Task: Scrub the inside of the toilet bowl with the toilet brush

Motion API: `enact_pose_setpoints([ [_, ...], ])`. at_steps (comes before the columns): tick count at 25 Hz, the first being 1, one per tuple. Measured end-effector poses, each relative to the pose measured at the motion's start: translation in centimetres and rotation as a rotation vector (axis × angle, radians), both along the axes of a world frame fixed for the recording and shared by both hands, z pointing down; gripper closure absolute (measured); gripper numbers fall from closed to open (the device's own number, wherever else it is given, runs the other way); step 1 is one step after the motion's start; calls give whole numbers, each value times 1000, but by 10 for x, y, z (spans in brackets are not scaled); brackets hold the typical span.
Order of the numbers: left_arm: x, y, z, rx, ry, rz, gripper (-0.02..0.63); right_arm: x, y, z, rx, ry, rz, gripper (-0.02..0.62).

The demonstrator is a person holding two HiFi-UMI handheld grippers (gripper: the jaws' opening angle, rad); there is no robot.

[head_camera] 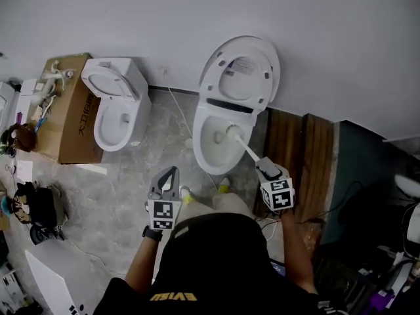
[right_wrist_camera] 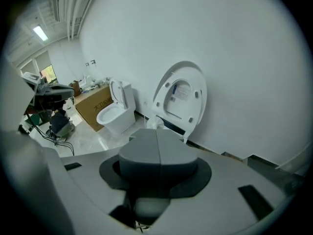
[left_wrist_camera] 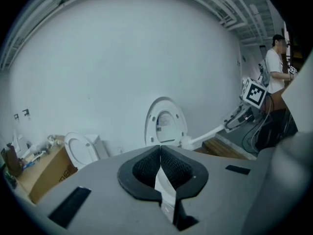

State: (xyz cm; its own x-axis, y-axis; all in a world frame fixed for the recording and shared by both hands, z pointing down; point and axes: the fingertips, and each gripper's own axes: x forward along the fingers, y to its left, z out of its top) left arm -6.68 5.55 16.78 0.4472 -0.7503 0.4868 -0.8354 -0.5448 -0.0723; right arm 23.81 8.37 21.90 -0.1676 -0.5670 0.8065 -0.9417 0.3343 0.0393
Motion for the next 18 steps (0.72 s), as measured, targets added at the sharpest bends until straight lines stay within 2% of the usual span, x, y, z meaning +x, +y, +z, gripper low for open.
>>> enact_pose_setpoints([
  [4,-4,-25,-27,87,1,29,586,-5,2,-42,96,-14,58,437],
  [8,3,-40,-45,146,9,61,586,-10,15,-58,141,-30,95,437],
  [18,27,-27,-44,140,38,151,586,5,23,-76,144,2,127,437],
])
